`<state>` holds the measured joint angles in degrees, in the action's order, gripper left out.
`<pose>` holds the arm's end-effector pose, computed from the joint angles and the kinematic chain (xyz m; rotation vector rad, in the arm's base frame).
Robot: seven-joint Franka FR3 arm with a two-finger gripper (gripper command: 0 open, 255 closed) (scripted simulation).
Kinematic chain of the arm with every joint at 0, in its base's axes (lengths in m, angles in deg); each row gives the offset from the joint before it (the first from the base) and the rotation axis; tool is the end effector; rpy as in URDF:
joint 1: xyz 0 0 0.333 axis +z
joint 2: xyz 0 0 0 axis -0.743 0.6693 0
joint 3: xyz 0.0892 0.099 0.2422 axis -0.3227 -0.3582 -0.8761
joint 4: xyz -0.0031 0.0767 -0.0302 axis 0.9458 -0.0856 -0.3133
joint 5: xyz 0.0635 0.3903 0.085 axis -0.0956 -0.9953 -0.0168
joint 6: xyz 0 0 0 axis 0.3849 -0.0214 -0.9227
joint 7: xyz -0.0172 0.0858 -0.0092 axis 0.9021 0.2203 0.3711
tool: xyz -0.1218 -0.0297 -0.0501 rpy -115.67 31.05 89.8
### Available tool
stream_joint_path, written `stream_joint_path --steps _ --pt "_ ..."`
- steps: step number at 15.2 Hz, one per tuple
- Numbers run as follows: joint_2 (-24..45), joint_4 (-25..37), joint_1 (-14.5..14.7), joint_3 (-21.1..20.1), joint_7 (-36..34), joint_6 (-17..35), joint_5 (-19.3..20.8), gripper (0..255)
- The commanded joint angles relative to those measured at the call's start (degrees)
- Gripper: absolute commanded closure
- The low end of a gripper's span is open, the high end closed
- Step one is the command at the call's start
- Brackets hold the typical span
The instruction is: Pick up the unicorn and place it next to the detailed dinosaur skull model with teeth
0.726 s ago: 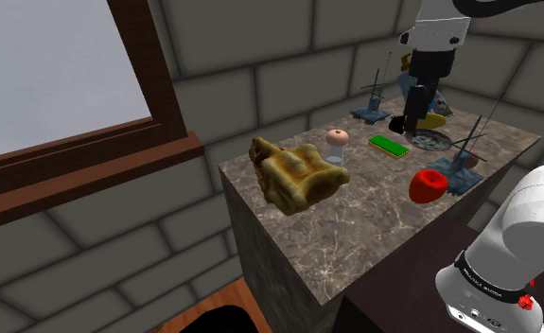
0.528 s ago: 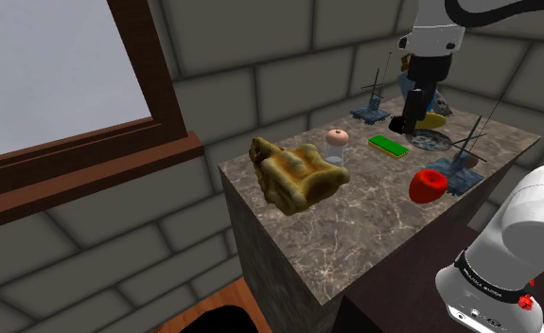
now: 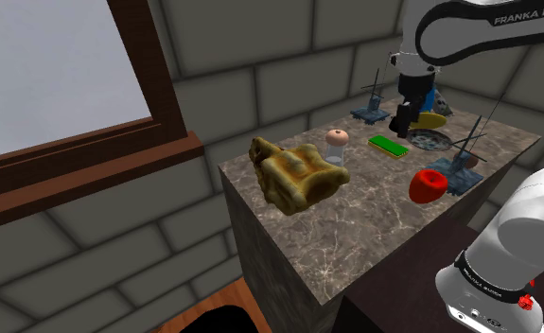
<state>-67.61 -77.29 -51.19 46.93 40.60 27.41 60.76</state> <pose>0.3623 -0.0838 0.4352 3.0203 0.2046 -0.1825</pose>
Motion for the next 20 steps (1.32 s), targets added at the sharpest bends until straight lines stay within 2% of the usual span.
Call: stream_joint_path --steps 1,10,20 --pt "2.94 -0.29 -1.19 1.01 0.63 3.75 2.87 0" --pt "16.25 1.73 -6.56 4.72 0.64 17.83 14.86 0" --pt "33.20 10.85 -11.97 8.58 -2.31 29.98 27.38 0"
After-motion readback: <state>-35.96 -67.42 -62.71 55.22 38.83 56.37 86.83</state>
